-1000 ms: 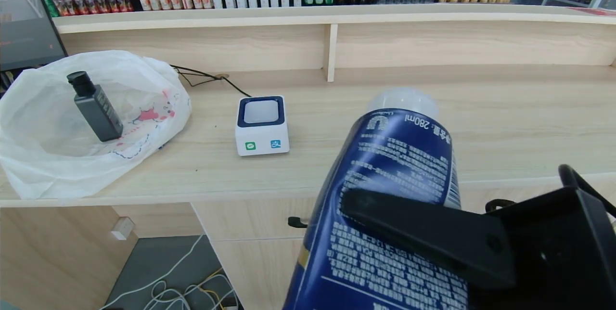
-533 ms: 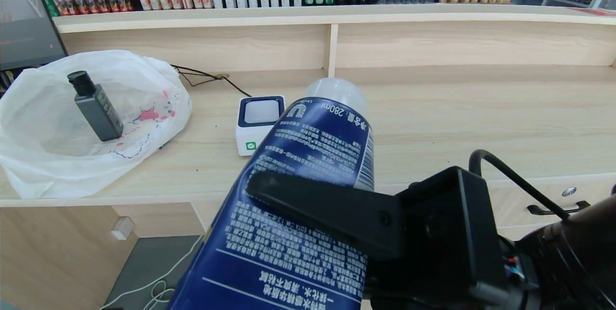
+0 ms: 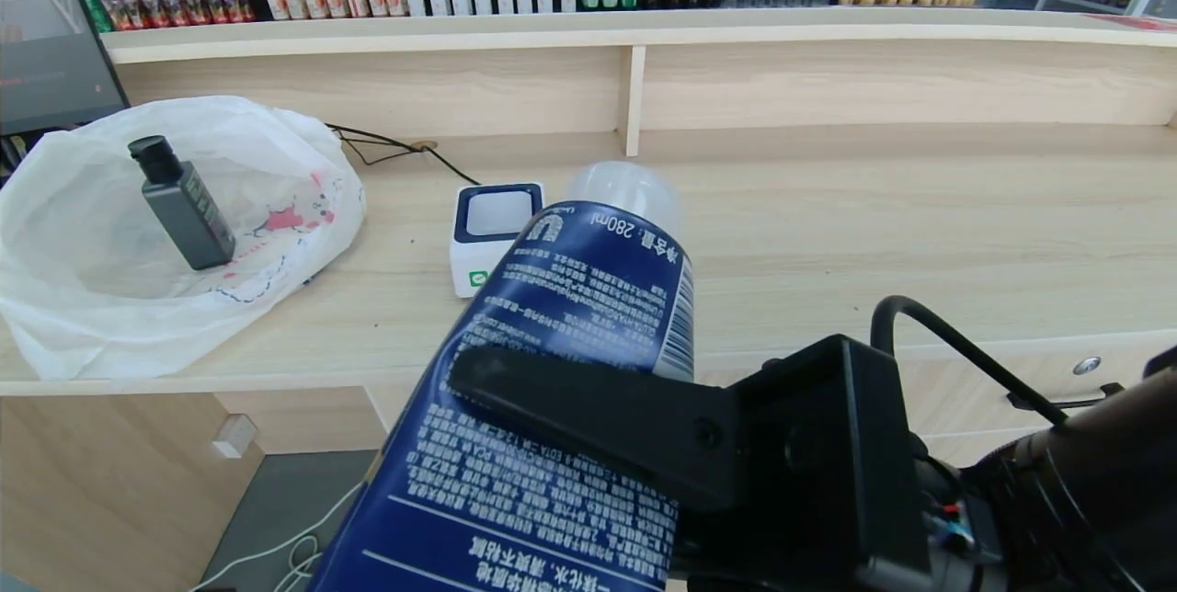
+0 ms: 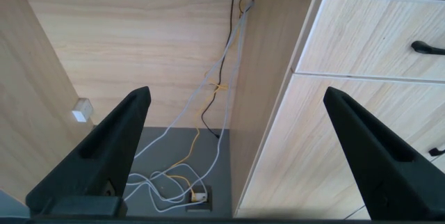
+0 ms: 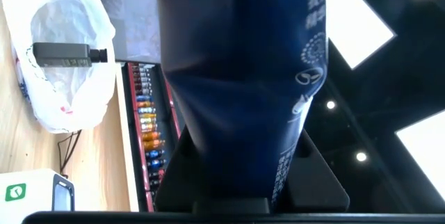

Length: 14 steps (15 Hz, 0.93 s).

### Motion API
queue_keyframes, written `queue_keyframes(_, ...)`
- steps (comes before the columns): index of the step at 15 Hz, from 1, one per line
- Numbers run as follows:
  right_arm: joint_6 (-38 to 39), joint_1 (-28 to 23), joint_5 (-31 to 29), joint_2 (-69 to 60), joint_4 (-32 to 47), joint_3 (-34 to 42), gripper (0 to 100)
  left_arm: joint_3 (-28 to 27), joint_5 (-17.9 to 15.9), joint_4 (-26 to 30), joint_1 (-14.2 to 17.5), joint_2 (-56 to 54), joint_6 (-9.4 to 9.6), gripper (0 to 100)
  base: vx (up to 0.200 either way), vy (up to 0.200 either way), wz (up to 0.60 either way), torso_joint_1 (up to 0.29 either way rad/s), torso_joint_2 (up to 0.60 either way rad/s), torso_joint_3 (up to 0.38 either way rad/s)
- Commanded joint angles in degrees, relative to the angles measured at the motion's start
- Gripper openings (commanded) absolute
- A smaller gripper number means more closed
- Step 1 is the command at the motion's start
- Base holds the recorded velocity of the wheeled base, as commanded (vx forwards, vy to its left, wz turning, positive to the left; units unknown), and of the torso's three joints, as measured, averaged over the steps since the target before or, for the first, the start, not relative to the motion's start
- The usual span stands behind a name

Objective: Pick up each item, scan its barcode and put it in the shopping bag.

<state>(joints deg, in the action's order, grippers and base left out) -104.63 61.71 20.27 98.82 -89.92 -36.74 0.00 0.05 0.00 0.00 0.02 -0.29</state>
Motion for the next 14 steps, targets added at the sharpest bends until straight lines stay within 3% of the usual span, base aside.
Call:
queue_keyframes(1, 0.0, 0.0, -0.1, 0.1, -0.1, 0.0, 0, 0.0, 0.0, 0.0, 0.0, 0.0, -0.06, 100, 0.000, 0.000, 0.00, 0.000, 0.00, 0.000)
queue_keyframes(12, 0.6, 0.0, -0.1, -0.6, -0.1, -0.5, 0, 0.0, 0.0, 0.0, 0.0, 0.0, 0.03, 100, 0.000, 0.000, 0.00, 0.000, 0.00, 0.000)
queue_keyframes(14, 4.8, 0.0, -0.1, -0.6, -0.1, -1.0, 0, 0.0, 0.0, 0.0, 0.0, 0.0, -0.06, 100, 0.000, 0.000, 0.00, 0.000, 0.00, 0.000)
